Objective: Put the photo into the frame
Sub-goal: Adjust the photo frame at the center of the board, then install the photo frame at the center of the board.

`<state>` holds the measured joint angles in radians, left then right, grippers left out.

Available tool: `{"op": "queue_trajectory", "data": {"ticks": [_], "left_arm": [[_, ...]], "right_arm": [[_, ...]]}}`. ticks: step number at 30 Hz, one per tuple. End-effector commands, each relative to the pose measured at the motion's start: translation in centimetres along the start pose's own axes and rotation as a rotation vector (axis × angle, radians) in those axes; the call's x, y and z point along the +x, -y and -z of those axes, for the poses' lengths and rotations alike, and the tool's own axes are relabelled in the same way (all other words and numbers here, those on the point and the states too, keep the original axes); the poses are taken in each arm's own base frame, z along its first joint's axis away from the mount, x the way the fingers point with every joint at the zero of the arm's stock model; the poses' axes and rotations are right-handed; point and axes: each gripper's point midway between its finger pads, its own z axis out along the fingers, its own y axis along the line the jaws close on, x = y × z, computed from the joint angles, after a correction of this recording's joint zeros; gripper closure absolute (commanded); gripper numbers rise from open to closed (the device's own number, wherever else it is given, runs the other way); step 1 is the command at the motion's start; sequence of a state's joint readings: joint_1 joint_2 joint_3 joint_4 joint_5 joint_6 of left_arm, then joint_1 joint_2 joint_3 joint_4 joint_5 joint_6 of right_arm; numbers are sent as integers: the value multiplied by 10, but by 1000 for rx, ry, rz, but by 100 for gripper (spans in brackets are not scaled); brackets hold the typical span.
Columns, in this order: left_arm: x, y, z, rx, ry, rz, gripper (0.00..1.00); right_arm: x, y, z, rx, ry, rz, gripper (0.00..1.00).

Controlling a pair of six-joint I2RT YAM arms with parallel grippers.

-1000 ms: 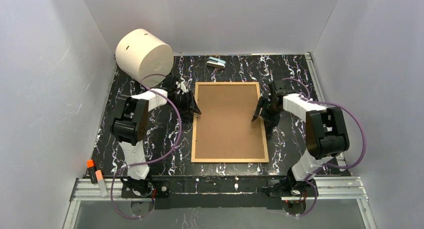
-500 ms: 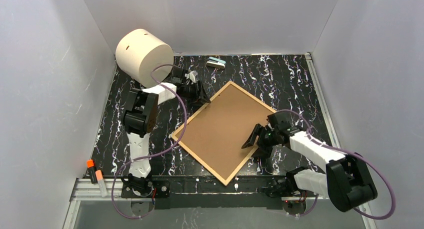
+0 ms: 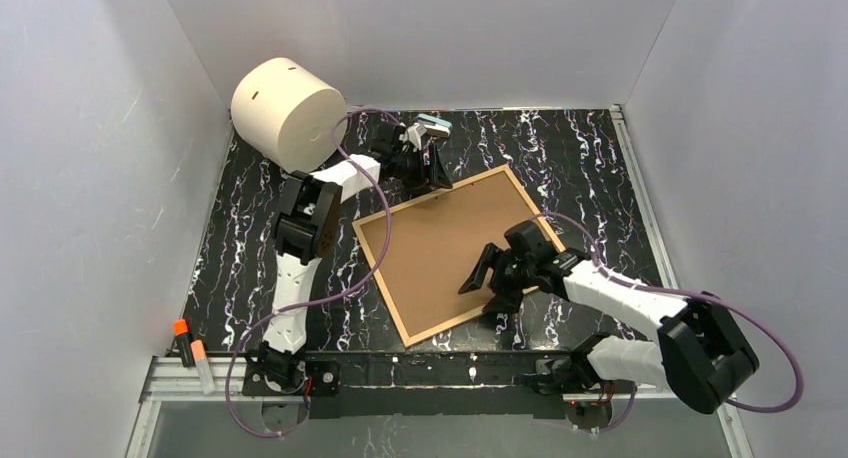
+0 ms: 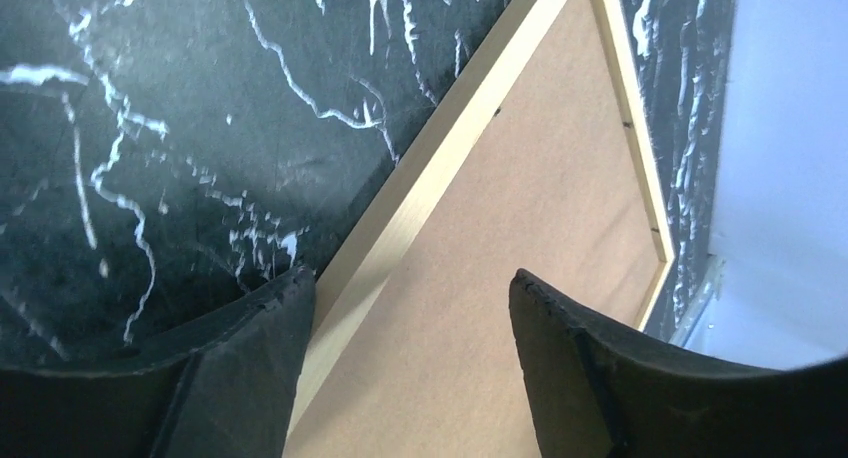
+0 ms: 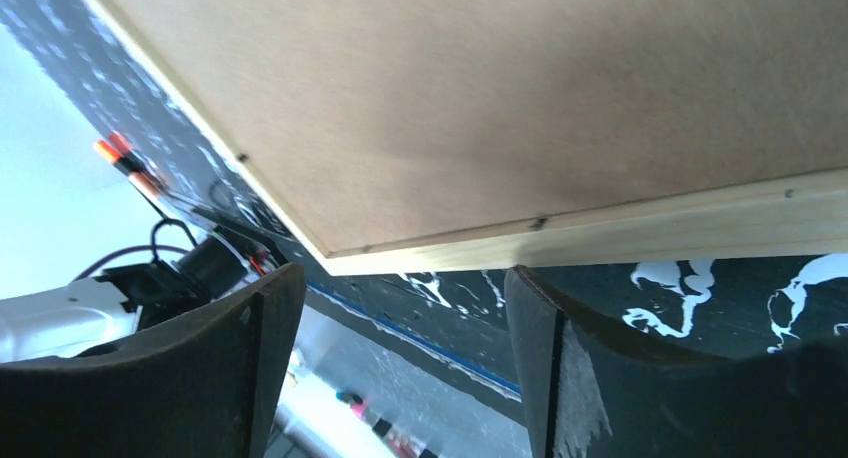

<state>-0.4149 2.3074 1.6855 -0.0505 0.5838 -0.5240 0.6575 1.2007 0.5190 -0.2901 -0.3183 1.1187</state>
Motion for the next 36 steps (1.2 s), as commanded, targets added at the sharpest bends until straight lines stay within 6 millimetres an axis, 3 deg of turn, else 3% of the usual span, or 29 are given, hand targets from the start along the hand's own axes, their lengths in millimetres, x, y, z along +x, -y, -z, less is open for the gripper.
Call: {"op": "queue_trajectory", "data": {"ticks": [1, 4, 6, 8, 9, 13, 16, 19, 23, 31, 36], "left_arm": [[9, -34, 42, -230, -45, 22, 27], [-21, -29, 83, -250, 38, 20, 22], [-31, -31, 112, -294, 76, 28, 20], [-32, -29, 139, -339, 95, 32, 19], [-32, -27, 154, -368, 117, 36, 18], [1, -36, 190, -490, 147, 106, 18], [40, -53, 211, -599, 166, 242, 19], [83, -50, 202, -514, 118, 345, 22], [125, -51, 191, -446, 36, 410, 30], [173, -72, 187, -489, -59, 437, 44], [184, -89, 183, -531, -82, 397, 49]], "right_arm": [[-21, -34, 34, -53, 141, 67, 15], [-18, -40, 49, -84, 148, 179, 12], [-19, -49, 47, -111, 128, 276, 13], [-21, -68, 38, -164, 80, 373, 16], [-25, -88, 36, -218, 65, 426, 19], [-41, -127, 4, -282, -21, 505, 36], [-41, -153, -18, -375, -88, 505, 48], [-23, -173, -38, -440, -157, 552, 61], [3, -179, -60, -468, -228, 579, 68], [43, -165, -90, -473, -364, 618, 75], [50, -150, -101, -434, -386, 597, 81]]}}
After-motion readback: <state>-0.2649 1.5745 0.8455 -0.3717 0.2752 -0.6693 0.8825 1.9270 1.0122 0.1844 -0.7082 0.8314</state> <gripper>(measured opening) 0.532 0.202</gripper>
